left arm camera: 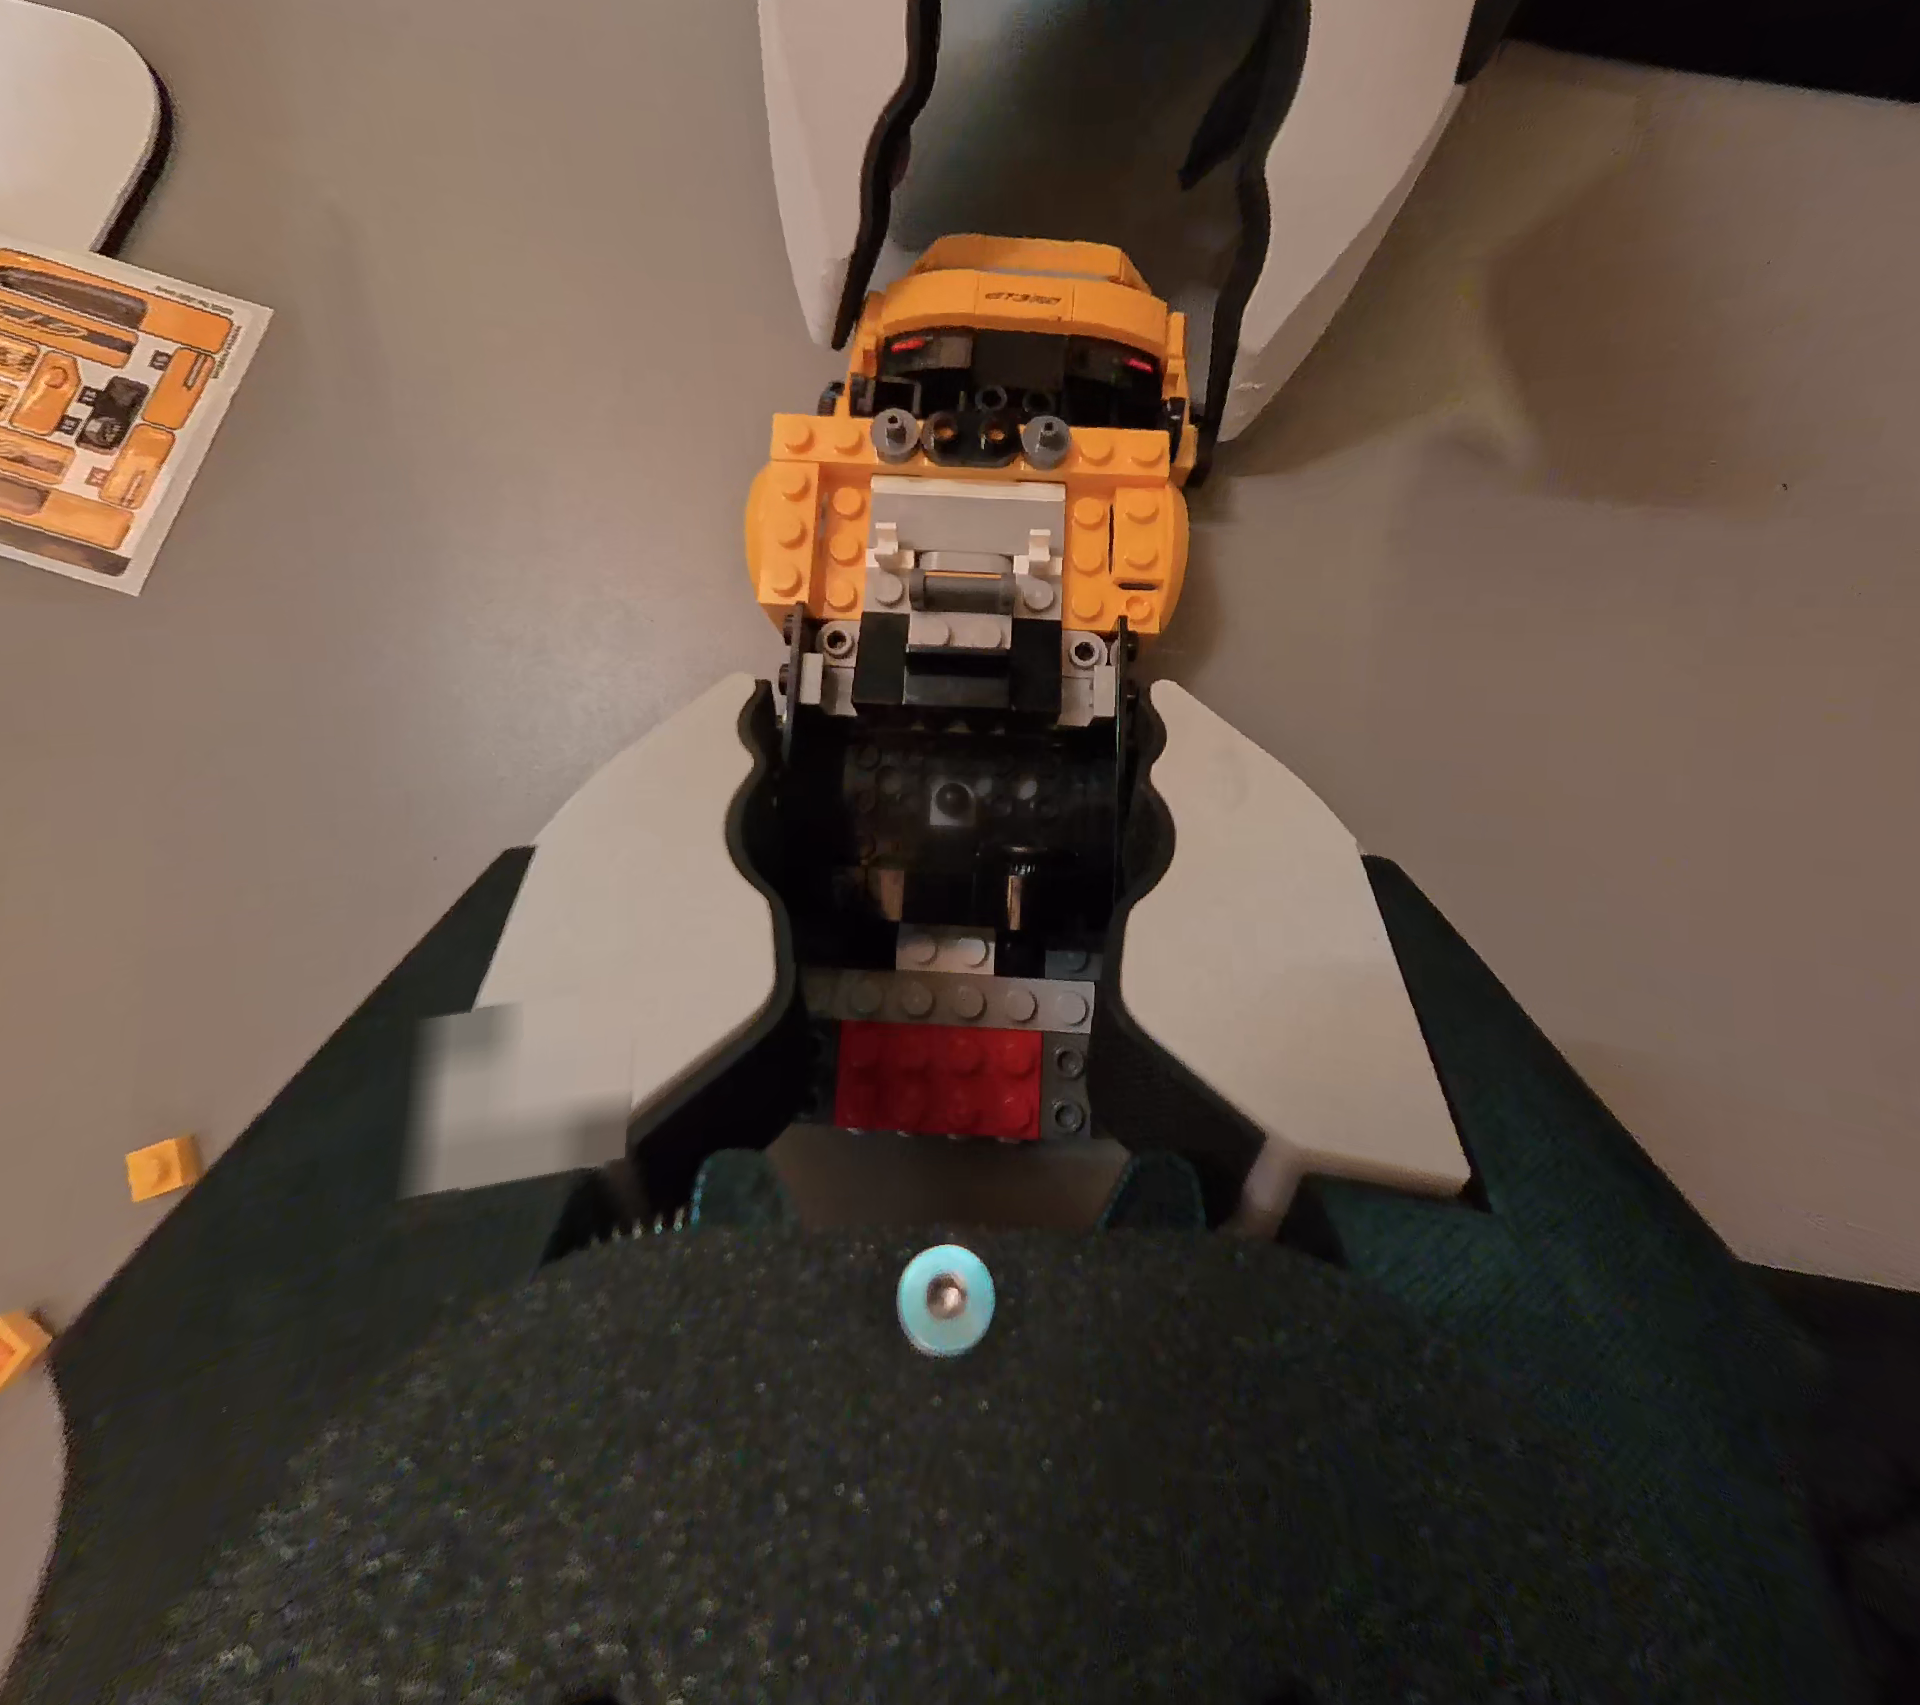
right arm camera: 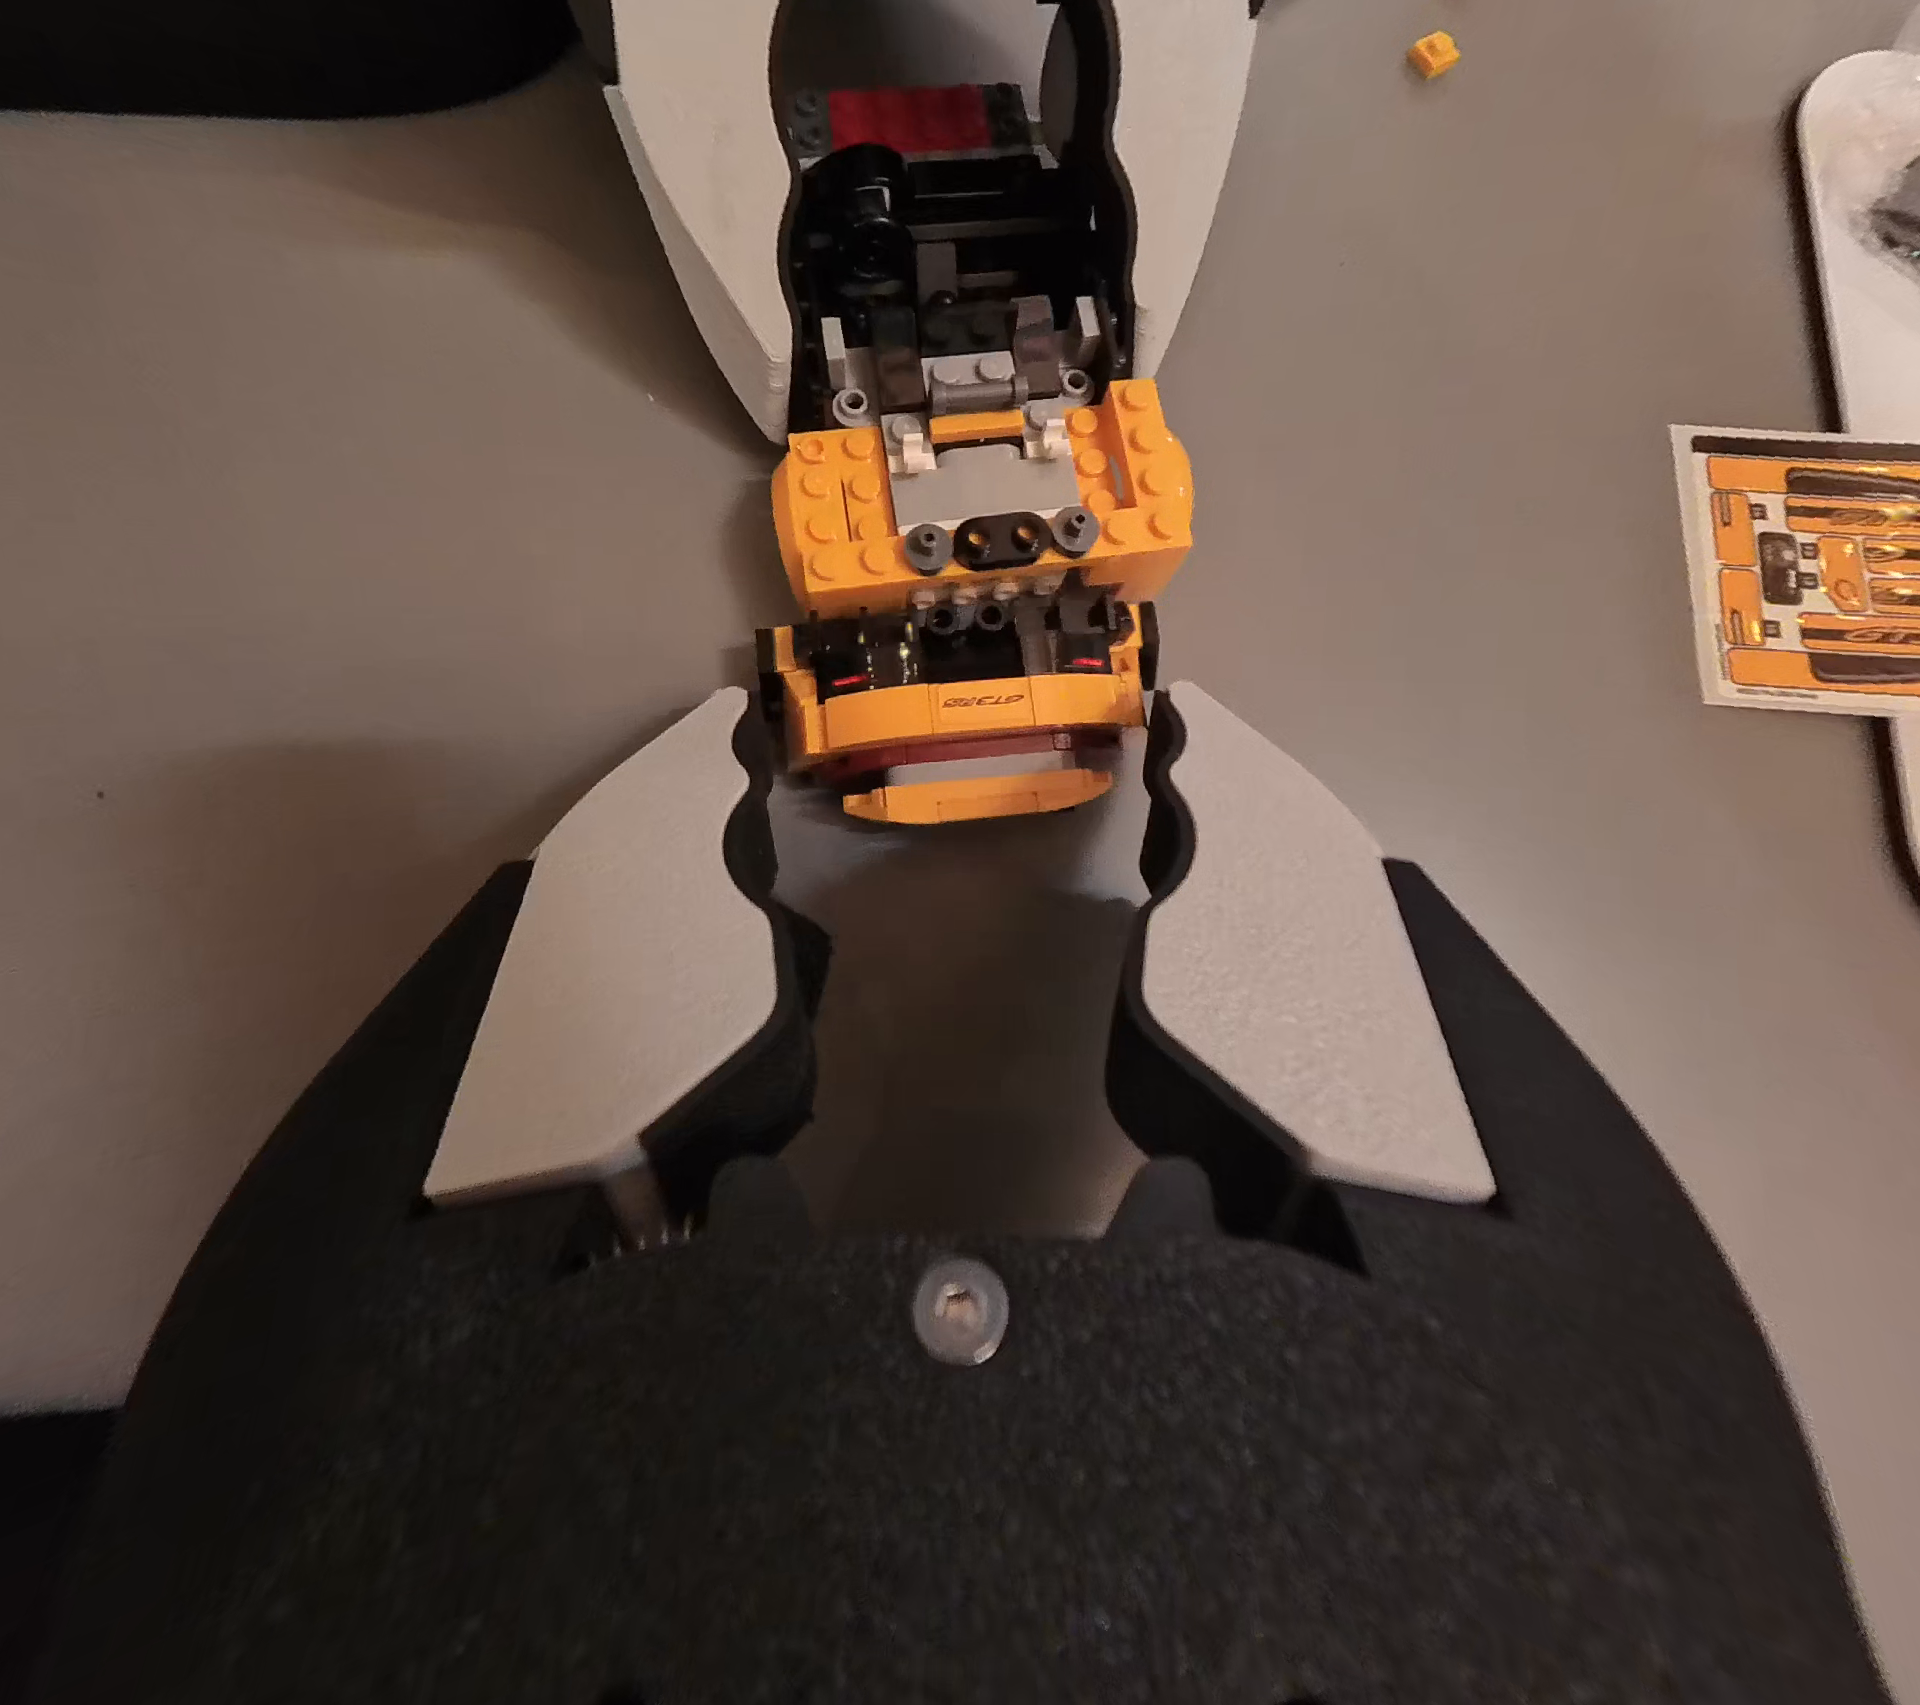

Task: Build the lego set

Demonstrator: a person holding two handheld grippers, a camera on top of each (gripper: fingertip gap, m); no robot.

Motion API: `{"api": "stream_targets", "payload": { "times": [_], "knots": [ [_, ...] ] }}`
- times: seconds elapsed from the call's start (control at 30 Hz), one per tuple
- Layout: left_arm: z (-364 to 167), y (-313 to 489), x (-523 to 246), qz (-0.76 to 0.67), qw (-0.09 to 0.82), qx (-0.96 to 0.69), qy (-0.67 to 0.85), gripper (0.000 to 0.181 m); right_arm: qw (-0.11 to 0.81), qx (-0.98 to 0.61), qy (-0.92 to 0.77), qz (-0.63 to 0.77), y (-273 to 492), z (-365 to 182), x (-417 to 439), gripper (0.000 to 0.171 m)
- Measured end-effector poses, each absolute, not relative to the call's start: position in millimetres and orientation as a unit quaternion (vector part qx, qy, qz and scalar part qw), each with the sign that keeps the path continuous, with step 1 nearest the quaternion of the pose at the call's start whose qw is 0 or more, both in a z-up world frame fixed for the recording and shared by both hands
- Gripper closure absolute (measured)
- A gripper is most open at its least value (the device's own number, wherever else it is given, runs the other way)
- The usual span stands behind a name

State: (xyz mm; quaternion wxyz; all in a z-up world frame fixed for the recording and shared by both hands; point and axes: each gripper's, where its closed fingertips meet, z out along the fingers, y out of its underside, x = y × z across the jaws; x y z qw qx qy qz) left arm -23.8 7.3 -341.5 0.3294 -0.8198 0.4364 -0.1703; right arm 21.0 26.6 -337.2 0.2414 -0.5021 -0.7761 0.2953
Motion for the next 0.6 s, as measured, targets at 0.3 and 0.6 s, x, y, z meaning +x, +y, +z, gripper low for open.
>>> {"api": "stream_targets", "payload": {
  "times": [0.3,0.6],
  "knots": [
    [-341.0,4.4,-26.8,-0.171,0.326,-0.818,0.442,0.114,0.225,-0.505,-0.783,0.285,27.6,-342.1,25.8,0.101],
    [-248.2,-1.0,-2.2,-0.432,0.417,-0.739,0.305,0.123,0.409,-0.341,-0.808,0.25,19.2,-257.5,27.8,0.101]
  ]
}}
